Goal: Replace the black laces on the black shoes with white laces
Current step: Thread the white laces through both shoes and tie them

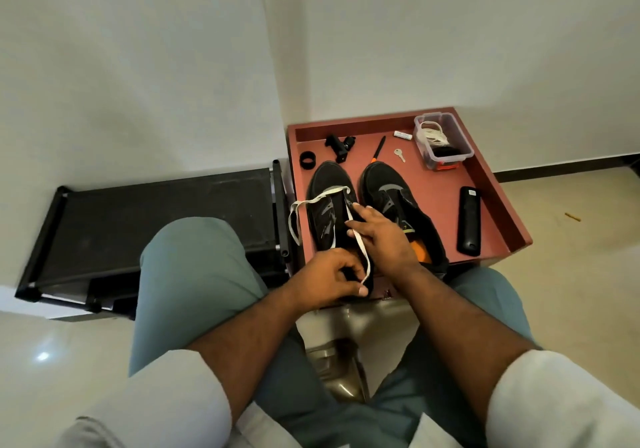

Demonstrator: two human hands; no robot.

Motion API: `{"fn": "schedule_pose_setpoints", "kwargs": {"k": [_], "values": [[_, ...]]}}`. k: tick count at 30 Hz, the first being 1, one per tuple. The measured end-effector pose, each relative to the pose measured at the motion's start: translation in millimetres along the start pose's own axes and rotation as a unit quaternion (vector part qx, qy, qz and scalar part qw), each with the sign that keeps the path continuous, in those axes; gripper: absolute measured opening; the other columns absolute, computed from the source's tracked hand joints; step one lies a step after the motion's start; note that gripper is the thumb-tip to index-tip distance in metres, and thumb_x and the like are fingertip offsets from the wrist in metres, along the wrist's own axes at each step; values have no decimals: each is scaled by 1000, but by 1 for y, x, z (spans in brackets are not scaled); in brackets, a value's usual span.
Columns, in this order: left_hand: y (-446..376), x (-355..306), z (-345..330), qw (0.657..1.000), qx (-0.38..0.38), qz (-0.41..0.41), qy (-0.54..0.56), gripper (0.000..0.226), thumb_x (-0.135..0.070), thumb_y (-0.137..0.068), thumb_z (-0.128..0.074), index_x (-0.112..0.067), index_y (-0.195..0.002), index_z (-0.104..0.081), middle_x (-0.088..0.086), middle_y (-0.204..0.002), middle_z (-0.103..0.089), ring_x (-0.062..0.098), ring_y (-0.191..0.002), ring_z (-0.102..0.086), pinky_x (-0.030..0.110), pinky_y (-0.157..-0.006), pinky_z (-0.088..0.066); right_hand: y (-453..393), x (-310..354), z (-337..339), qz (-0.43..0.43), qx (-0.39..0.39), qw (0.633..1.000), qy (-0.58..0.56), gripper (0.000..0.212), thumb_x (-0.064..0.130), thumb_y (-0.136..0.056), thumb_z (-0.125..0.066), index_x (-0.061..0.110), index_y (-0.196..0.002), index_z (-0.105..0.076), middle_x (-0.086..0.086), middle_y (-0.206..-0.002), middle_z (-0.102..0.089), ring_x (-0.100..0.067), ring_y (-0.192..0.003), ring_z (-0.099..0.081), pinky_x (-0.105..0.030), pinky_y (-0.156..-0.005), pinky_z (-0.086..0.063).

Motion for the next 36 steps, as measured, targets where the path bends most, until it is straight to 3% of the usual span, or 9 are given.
{"fn": "schedule_pose_setpoints", "kwargs": {"k": [4,10,14,17,21,24,27,31,36], "values": [[-1,2,-1,997,-38,14,-72,32,-5,-77,-75,-22,-92,-53,-6,-86,-59,11,-70,-57,37,-69,-54,26,10,14,-39,-47,988,-143,27,11,-95,-57,8,-120,-67,-6,-136,-57,-14,-134,-42,-15,-110,-25],[-3,25,4,993,-48,68,-86,47,-21,-64,-88,-15,-104,-64,-4,-102,-62,13,-95,-58,33,-84,-51,93,5,39,-146,-149,899,-384,20,10,-96,-55,16,-94,-73,8,-87,-73,4,-87,-65,-11,-77,-48],[-3,27,4,987,-42,79,-136,46,-28,-65,-87,-15,-104,-66,-1,-101,-62,16,-93,-58,38,-83,-52,96,6,54,-160,-154,874,-432,35,11,-100,-45,-3,-76,-66,-13,-71,-71,-17,-71,-68,-22,-73,-54],[-2,30,9,983,-56,90,-150,38,-34,-68,-83,-20,-100,-68,-4,-96,-64,14,-90,-60,41,-81,-53,98,23,40,-159,-71,895,-410,44,16,-101,-44,1,-61,-55,-7,-50,-55,-18,-49,-52,-22,-56,-49],[2,28,12,973,-73,82,-204,32,-47,-77,-73,-25,-100,-67,-6,-95,-67,15,-89,-62,39,-78,-54,117,27,-14,-277,225,892,-276,36,26,-98,-52,10,-66,-59,-2,-48,-50,-15,-39,-46,-25,-45,-46],[1,24,14,972,-71,66,-214,38,-53,-77,-72,-26,-104,-66,-7,-98,-65,14,-92,-61,37,-78,-54,121,19,-5,-277,308,900,-137,17,31,-95,-57,15,-89,-62,-5,-78,-64,-17,-55,-58,-28,-54,-51],[-2,22,10,977,-38,43,-207,44,-43,-78,-76,-26,-116,-63,-7,-113,-57,13,-101,-56,38,-83,-52,99,7,24,-235,235,943,-8,31,23,-90,-64,25,-120,-56,-1,-107,-63,-16,-79,-62,-31,-66,-55],[-6,23,8,953,-20,30,-300,54,-27,-82,-75,-28,-132,-55,-7,-139,-34,17,-111,-54,40,-85,-54,63,-4,48,-249,-19,966,-61,20,28,-91,-61,17,-108,-66,-3,-92,-69,-22,-83,-65,-39,-77,-56],[-9,25,6,942,-10,39,-332,52,-33,-84,-72,-31,-133,-55,-7,-153,-24,22,-121,-52,43,-91,-52,50,-22,13,-286,-28,958,9,21,30,-90,-62,12,-100,-67,-10,-96,-69,-30,-93,-65,-34,-73,-51]]}}
Point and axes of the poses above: each hand's wrist, its own y-axis away from the middle knuckle, its own z-axis out of the back of the hand, x = y × z, the point moved 10 cm from there along -y, towards the middle knuckle
